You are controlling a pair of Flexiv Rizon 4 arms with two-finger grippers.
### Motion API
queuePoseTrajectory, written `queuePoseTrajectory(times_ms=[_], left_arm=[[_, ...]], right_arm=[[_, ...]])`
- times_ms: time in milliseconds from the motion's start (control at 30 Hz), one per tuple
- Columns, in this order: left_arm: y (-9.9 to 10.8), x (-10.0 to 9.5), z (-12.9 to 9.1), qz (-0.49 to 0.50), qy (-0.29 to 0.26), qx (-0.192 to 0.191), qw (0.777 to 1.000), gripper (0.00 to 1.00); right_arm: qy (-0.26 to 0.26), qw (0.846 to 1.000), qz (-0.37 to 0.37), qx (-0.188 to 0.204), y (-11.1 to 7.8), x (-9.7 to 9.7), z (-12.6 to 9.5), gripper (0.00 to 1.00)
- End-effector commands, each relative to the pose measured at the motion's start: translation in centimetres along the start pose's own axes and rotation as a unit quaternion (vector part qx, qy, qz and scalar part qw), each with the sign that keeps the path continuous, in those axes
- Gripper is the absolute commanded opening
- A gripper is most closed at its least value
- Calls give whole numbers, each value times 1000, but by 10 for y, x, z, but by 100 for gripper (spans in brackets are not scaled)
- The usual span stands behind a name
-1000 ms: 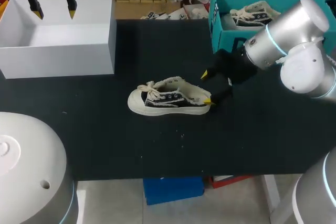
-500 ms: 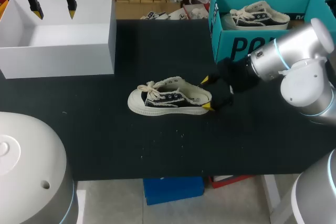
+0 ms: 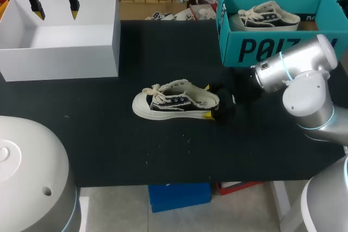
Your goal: Take the shoe out of the shoebox, open the shoe tongue, remove and reinsert the insole, then place the shoe into the shoebox
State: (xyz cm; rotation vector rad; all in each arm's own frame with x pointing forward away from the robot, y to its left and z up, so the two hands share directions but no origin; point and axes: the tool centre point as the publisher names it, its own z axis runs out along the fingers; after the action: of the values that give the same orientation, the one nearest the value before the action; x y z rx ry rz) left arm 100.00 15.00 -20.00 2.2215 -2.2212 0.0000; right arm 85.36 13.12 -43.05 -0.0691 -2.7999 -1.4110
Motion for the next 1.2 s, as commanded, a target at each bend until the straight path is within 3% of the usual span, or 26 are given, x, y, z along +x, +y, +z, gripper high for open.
queuePoseTrajectory(times_ms=[33,767,800,833,1200], left_arm=[[0,0,0,0,0,0,1000,100],[0,0,0,0,0,0,1000,100],[0,0,0,0,0,0,1000,100],[0,0,0,0,0,0,1000,100],[0,0,0,0,0,0,1000,100]], right_arm=[[-1,1000,1,-9,-4,-1,10,100],[5,1000,-4,-20,-1,-6,23,100],[3,1000,-4,-14,-1,-6,23,41],[0,1000,-5,-13,-1,-6,23,0],[-1,1000,-5,-16,-1,-6,23,0]])
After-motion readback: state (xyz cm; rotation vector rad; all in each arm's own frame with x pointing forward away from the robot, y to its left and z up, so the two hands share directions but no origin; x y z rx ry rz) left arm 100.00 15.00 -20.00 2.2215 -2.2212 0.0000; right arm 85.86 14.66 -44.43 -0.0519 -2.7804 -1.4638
